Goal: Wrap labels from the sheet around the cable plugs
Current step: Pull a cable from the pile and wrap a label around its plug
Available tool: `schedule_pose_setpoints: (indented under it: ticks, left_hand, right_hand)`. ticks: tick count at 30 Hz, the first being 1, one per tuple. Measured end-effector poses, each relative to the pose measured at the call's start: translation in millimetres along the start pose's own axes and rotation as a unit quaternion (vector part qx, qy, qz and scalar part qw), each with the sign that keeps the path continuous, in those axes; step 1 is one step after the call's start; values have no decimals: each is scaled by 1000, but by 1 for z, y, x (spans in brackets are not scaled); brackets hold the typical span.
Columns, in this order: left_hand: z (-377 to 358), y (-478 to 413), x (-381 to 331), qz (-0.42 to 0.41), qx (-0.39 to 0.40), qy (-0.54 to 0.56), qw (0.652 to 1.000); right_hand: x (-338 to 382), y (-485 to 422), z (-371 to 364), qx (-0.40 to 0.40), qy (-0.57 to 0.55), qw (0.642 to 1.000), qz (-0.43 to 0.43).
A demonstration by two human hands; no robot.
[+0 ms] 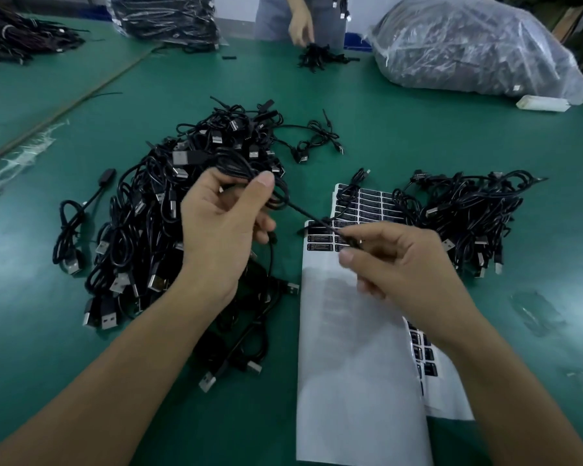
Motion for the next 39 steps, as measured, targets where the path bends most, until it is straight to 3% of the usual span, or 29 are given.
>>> schedule_pose_setpoints:
  ticks: [8, 11, 14, 17, 19, 22, 25, 29, 34, 36, 39]
  left_hand:
    - [10, 1, -4, -67, -130, -79, 986]
    - [11, 7, -13, -159, -193, -201, 947]
    - [2, 16, -18, -249, -203, -287, 902]
    - [-11, 24, -18, -357, -134, -387, 840]
    - [-21, 29, -11, -373, -45, -458, 806]
    - [-31, 33, 1, -295, 81, -563, 767]
    - [-32, 27, 14, -203, 167, -632, 729]
    - [-30, 22, 20, -171, 184, -593, 765]
    - [-28, 24, 21, -149, 153, -556, 804]
    - [-27, 25, 21, -162, 159, -546, 806]
    - [-30, 27, 24, -170, 209, -561, 783]
  right_hand:
    - [-9, 0, 8, -66, 43, 997, -23]
    - [-7, 1, 11, -77, 64, 995, -15]
    - [-7, 0, 10, -71, 63, 995, 2]
    - [-6, 0, 6, -45, 46, 998, 19]
    - [-5, -1, 2, -24, 32, 998, 43]
    - [-4, -1, 1, 1, 27, 996, 80]
    - [-6, 0, 1, 16, 27, 998, 60]
    - [-13, 2, 8, -46, 180, 983, -4]
    - [-9, 11, 8, -13, 423, 902, -88]
    - [-7, 13, 1, 10, 445, 889, -109]
    - [-6, 15, -5, 36, 468, 875, -119]
Point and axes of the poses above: each hand's wrist, its own y-axis away from the middle knuckle, its own z-axis out of the back of the hand, x = y × z, the point moved 3 cm from there along -y, towards the middle knuckle, and after that the axes turned 12 degrees about z, right-handed, at the moved point
